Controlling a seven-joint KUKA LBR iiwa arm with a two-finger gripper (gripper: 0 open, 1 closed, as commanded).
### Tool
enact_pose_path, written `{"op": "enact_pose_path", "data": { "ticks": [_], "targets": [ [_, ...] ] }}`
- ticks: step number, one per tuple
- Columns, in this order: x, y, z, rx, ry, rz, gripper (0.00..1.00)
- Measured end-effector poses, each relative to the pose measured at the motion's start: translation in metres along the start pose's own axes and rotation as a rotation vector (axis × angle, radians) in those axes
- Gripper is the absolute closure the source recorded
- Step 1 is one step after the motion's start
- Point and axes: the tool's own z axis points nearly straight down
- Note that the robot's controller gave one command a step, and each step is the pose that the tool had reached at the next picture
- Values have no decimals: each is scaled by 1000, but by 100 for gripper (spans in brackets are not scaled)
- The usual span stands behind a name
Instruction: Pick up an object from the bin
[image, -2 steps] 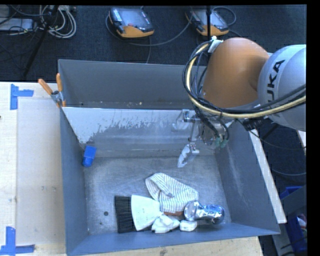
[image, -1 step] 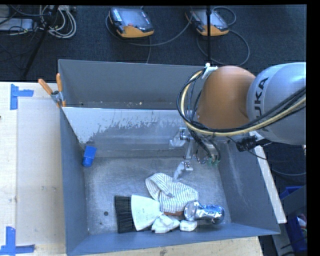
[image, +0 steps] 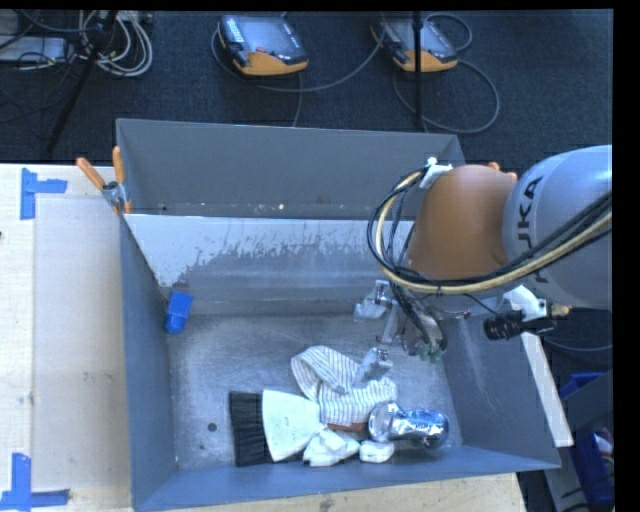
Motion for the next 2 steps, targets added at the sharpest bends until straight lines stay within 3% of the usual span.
{"op": "enact_pose_path", "data": {
  "ticks": [1,2],
  "targets": [
    [-14,-4,41,-2,-7,123,0],
    [6,6,80,-3,-21,117,0]
  ]
}}
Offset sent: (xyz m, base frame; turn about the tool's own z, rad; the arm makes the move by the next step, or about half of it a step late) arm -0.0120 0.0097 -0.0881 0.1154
